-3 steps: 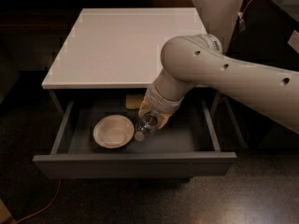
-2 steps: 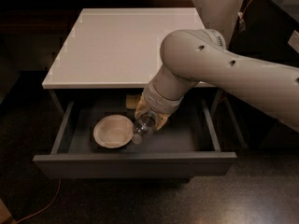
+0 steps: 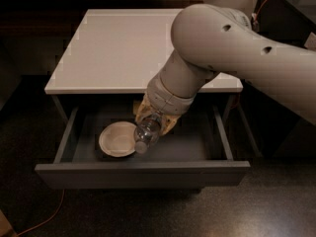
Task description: Pick water bottle from top drawer and place on counter
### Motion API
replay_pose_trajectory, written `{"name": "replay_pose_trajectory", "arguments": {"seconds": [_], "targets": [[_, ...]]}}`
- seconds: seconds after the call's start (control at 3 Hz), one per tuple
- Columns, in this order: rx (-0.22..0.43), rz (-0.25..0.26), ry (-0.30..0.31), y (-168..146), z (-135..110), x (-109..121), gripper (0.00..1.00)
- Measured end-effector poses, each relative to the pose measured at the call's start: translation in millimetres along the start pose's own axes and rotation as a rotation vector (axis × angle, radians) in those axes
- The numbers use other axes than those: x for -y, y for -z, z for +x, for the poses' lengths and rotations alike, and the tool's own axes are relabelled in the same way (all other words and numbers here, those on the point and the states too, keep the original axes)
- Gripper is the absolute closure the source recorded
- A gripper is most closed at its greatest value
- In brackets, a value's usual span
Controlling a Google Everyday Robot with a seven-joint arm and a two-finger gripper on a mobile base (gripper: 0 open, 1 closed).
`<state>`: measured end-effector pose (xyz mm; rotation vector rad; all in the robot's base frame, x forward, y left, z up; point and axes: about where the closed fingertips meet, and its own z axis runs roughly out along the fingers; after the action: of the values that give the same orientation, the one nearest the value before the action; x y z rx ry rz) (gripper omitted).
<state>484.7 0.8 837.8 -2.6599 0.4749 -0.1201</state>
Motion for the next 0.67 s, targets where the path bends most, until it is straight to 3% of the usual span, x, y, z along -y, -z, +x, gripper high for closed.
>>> {"name": "replay_pose_trajectory", "arguments": {"seconds": [0.33,0.67], "targets": [[0.011,0.008,0.024,25.6,3.2,11.5,1.0],[0.007,0.023,0.019,42.8,26.4,22.6,1.0]]}}
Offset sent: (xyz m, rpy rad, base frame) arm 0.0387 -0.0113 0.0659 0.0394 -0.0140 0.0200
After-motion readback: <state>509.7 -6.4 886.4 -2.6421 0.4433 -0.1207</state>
